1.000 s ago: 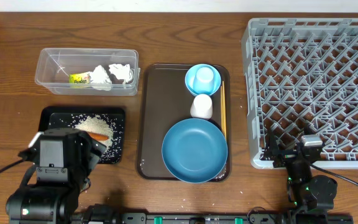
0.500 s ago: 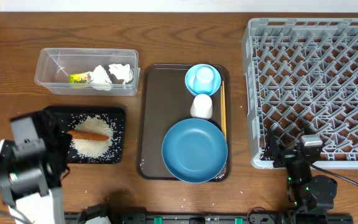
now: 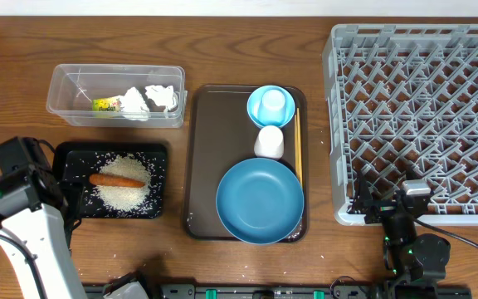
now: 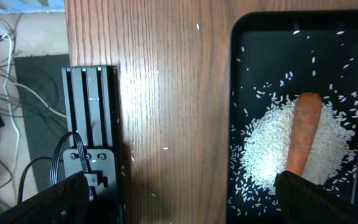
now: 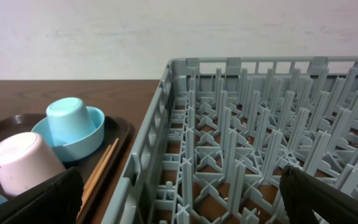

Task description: Sort waste into correct bins and load items into the dishwasher rack

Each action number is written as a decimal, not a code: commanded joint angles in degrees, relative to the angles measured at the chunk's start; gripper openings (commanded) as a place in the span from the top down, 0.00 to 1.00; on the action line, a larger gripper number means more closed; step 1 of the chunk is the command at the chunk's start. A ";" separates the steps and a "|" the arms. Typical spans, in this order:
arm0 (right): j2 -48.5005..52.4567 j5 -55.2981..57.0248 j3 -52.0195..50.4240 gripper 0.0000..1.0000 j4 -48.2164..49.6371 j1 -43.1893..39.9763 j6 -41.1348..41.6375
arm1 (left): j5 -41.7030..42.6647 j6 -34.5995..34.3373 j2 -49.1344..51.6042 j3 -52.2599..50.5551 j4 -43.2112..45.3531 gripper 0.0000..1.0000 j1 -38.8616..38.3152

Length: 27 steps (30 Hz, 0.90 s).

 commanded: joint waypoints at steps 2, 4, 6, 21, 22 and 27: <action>0.07 0.31 -0.13 0.01 -0.20 -1.05 -0.66 | -0.24 0.07 1.53 -0.35 -0.39 0.02 0.35; 0.07 0.31 -0.13 0.01 -0.20 -1.05 -0.66 | -0.24 0.07 2.08 -0.35 -0.39 0.02 0.35; 0.07 0.31 -0.13 0.01 -0.20 -1.03 -0.68 | -0.24 0.07 2.47 -0.35 -0.39 0.02 0.35; 0.07 0.33 -0.13 0.01 -0.20 -1.05 -0.66 | -0.26 0.07 2.82 -0.35 -0.39 0.02 0.35; 0.07 0.33 -0.13 0.01 -0.20 -1.05 -0.68 | -0.24 0.07 2.82 -0.35 -0.39 0.02 0.35; 0.07 -17.25 -0.13 0.01 1.16 -1.03 12.74 | -0.24 0.07 2.82 -0.35 -0.39 0.02 0.35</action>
